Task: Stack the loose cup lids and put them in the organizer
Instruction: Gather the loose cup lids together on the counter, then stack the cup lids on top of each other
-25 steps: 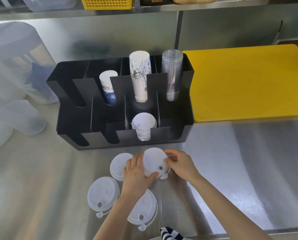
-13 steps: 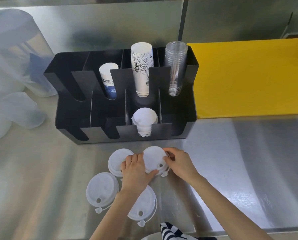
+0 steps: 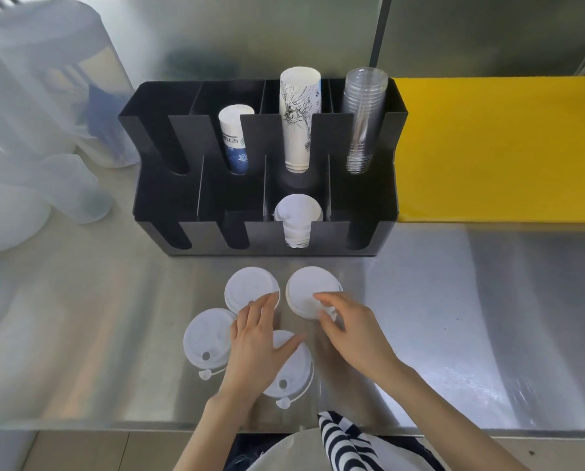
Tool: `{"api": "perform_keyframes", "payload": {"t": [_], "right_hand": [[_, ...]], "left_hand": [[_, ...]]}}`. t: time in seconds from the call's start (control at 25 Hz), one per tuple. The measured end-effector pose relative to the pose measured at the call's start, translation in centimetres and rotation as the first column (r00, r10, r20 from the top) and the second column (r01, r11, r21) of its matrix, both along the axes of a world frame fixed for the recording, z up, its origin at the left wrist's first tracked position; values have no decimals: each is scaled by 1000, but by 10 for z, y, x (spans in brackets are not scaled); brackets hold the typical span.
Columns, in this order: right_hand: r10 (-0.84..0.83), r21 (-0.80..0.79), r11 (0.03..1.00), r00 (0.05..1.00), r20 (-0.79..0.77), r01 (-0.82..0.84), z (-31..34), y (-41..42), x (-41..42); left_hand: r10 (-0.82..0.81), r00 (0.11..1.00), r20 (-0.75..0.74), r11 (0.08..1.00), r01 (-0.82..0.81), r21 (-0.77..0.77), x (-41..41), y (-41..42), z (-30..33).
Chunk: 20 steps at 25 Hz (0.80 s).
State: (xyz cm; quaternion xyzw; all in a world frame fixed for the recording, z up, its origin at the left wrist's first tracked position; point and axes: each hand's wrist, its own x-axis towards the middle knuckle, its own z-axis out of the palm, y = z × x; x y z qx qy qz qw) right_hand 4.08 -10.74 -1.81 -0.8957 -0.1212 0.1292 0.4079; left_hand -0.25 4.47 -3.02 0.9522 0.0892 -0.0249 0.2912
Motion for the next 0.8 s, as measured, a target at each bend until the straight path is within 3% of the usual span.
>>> {"api": "perform_keyframes", "payload": {"t": [0.32,0.56,0.8], "right_hand": [[201,-177,960,974,-106,-218,-19,10,-27],[195,-168,962,973,-120,-214,-17,14,-28],[18,19,1000,980,-196,-14,-6,12,-17]], "left_hand": [[-40,971,-235,995,61,81,-39,3,-10],[1,984,-175,1000,0,10,-39,1,-10],[1,997,-71,993,-10,-119,-29,1,-1]]}}
